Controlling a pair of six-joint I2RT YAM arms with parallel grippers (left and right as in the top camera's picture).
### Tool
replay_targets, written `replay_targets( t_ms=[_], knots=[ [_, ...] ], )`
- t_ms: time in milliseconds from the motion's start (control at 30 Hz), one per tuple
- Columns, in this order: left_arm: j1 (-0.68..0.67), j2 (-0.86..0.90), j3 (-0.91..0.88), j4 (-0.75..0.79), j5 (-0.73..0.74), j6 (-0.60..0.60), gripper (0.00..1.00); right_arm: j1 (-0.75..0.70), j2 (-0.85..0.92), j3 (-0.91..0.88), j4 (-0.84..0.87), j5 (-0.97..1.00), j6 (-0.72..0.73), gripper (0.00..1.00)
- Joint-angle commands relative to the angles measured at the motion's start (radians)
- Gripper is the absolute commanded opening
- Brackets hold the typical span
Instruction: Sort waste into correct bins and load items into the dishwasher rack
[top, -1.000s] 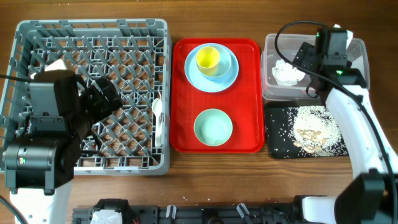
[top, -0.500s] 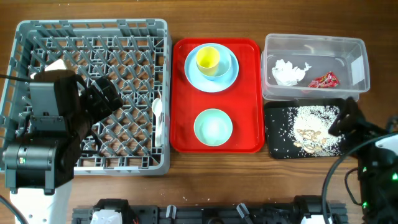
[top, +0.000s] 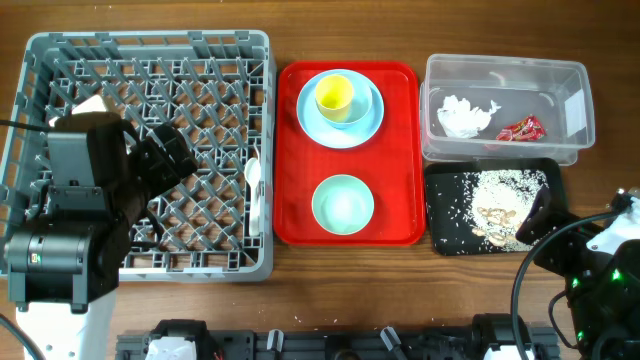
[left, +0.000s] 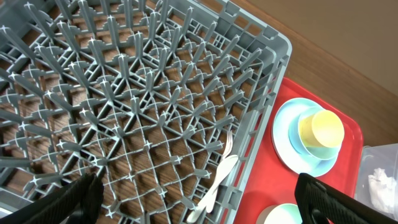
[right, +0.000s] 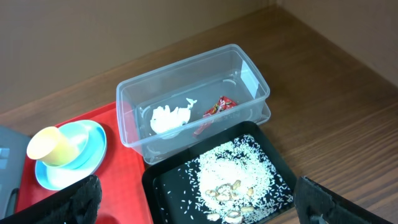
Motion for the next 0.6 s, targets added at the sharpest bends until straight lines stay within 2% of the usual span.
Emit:
replay_targets(
  t_ms=[0,300,333,400,433,467,567],
  knots=[
    [0.005,-0.005,0.004,0.002,-0.01,0.002,1.0,0.001,-0.002,-0.003,0.0,-0.008,-0.006,1.0],
    [0.005,-0.005,0.004,0.014,0.009,-0.006,1.0,0.001,-0.002,-0.003,0.0,-0.008,-0.006,1.0],
    [0.005,-0.005,0.004,0.016,0.056,-0.006,1.0,0.001,-0.002,-0.003,0.0,-0.008,-0.006,1.0],
    [-0.012,0.005,-0.009,-0.021,0.467,-0.014,1.0,0.001,-0.002,-0.003,0.0,-0.008,-0.006,1.0],
    [-0.042,0.018,-0.021,-0.032,0.552,-0.015,1.0,0.001,-0.002,-0.003,0.0,-0.008,-0.006,1.0],
    [-0.087,0.037,-0.023,-0.073,0.541,-0.044,1.0,0.001,-0.002,-0.003,0.0,-0.008,-0.006,1.0],
    [-0.36,0.147,-0.023,-0.206,0.351,-0.22,1.0,0.001,-0.002,-0.003,0.0,-0.008,-0.006,1.0]
  ],
)
